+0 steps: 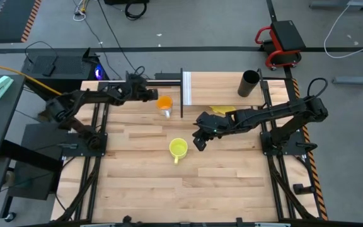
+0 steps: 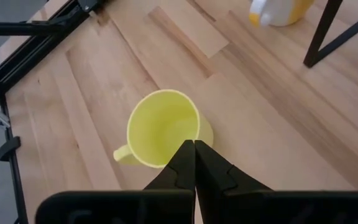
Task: Stack small to large cups/mugs on shelf
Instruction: Move the orange mug to the middle of the table
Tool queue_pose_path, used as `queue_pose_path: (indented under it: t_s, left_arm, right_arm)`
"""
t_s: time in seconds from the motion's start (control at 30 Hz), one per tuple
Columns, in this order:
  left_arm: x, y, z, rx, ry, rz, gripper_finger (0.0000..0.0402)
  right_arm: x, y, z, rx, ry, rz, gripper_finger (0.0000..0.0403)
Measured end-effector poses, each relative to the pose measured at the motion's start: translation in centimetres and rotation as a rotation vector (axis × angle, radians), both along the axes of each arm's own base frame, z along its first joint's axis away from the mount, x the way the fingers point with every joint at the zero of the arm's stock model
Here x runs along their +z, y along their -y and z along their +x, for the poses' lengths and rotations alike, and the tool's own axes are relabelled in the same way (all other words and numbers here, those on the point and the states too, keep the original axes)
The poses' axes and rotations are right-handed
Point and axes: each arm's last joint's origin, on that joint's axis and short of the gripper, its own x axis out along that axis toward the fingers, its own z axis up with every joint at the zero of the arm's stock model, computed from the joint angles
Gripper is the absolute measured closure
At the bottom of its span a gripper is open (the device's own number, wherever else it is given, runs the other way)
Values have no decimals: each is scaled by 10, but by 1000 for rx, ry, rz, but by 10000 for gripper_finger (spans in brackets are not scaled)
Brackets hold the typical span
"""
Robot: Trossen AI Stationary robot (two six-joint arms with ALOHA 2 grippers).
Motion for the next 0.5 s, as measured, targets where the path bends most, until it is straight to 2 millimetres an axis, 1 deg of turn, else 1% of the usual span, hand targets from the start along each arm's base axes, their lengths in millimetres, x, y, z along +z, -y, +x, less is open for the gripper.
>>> queue_pose_path:
  t_s: [0.13, 0.23, 0.37, 0.5]
  left_arm:
    - [6, -13, 23, -33, -12, -5, 381]
    - [11, -23, 37, -80, -74, -14, 376]
    - [15, -32, 48, -143, -176, -31, 384]
    - [26, -37, 55, -195, -172, -3, 394]
  right_arm:
    - [0, 2, 0, -6, -1, 1, 398]
    - [0, 2, 0, -13, -4, 5, 398]
    - [-1, 1, -1, -15, -14, 10, 398]
    - [-3, 1, -3, -16, -45, 7, 398]
